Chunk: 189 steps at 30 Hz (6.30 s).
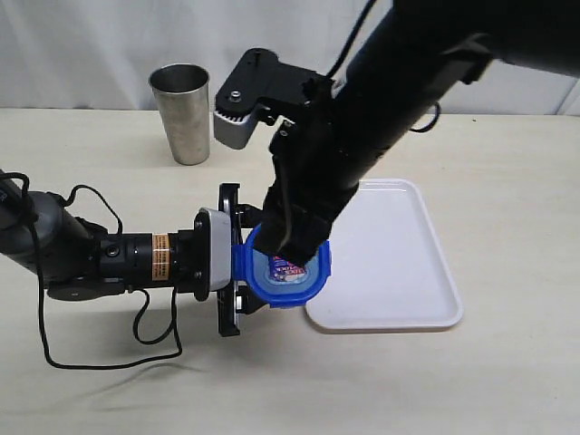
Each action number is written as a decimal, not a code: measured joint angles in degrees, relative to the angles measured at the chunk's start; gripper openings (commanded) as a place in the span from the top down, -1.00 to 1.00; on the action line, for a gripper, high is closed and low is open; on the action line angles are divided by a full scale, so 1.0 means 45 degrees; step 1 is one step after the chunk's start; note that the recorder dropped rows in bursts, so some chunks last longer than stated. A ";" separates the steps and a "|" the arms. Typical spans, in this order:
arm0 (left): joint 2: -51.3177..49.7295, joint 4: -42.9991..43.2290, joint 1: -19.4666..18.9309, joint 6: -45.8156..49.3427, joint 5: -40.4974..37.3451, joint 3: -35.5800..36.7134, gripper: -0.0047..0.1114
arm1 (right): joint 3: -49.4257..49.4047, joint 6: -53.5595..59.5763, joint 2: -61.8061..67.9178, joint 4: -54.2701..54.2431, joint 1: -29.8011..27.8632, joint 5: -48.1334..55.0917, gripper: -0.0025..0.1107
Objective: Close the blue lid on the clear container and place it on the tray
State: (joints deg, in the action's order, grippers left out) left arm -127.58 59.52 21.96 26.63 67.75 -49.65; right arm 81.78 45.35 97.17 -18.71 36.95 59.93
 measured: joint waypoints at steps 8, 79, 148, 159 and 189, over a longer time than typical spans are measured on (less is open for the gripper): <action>0.0000 0.0000 0.0000 0.0000 -0.0070 0.0000 0.92 | 0.2139 0.1144 0.1236 0.1277 0.0000 0.1184 0.15; -0.0038 -0.0756 0.0000 -0.5108 0.0072 0.0000 0.92 | 0.1239 -0.5181 -0.0143 0.5144 0.0052 -0.1240 0.50; 0.1454 0.0059 0.0000 -0.7575 -0.3453 0.0109 0.92 | 0.0325 -1.2717 0.0919 0.6258 0.1242 -0.1739 0.43; 0.1463 -0.0252 0.0000 -0.7892 -0.3641 0.0109 0.92 | 0.0644 -1.3002 0.1654 0.7547 0.1843 -0.1580 0.40; 0.1541 0.0117 -0.0113 -0.7735 -0.3891 0.0109 0.92 | 0.1983 -1.3412 0.2735 0.9086 0.2513 0.0394 0.40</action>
State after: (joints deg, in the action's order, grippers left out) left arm -120.64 60.05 21.46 -8.18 50.24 -49.16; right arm 90.70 -15.00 109.48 22.18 48.26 61.70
